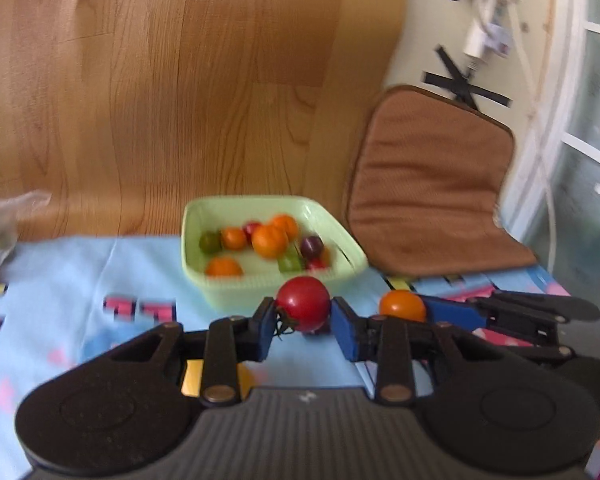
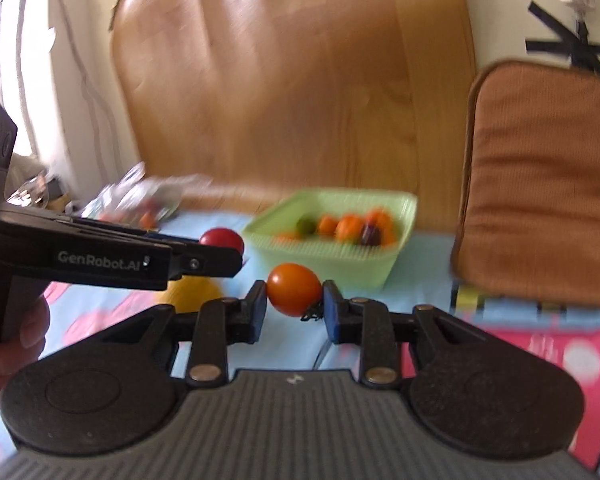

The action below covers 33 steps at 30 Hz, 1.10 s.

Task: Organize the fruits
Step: 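Carry the red and orange tomatoes to the bowl and open both grippers, then grasp a dark cherry with the left gripper while the right gripper grasps another cherry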

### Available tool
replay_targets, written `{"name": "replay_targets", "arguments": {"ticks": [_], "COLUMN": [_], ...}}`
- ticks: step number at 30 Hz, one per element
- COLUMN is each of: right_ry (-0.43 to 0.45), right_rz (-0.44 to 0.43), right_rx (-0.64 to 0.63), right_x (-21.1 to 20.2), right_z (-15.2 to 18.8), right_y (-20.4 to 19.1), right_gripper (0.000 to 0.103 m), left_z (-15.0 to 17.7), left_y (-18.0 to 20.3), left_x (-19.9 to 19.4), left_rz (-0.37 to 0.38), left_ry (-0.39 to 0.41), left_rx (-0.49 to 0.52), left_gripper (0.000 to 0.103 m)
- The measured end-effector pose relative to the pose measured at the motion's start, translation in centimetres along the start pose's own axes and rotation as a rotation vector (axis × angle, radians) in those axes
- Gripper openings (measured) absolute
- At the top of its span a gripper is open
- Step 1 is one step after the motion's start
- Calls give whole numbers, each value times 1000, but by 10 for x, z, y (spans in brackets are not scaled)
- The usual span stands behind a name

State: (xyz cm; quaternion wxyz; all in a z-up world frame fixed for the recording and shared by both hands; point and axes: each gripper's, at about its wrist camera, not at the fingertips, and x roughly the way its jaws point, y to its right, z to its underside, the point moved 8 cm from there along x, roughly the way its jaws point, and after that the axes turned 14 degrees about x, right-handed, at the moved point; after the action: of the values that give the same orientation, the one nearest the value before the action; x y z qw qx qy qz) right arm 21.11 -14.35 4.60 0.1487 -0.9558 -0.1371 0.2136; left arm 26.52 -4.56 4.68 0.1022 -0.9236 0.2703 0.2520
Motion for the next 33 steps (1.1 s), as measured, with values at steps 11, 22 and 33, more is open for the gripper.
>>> {"name": "replay_targets", "arguments": {"ticks": [11,22,33], "right_ry": [-10,21,-162], "right_rz": [66,44,43], "right_rx": [7,41,-5], "right_x": [86,37,30], "right_z": [-34,-33,25], "right_y": [34,45,45], "right_gripper": [33,34,45], "left_z": [-16,-19,9], "left_y": [-39,-26,31], "left_x": [88,49,82], "left_rz": [-42,-5,-68], "left_ry": [-113,-45,-208], "left_rx": [-26,-49,98], "left_gripper": [31,41,57]}}
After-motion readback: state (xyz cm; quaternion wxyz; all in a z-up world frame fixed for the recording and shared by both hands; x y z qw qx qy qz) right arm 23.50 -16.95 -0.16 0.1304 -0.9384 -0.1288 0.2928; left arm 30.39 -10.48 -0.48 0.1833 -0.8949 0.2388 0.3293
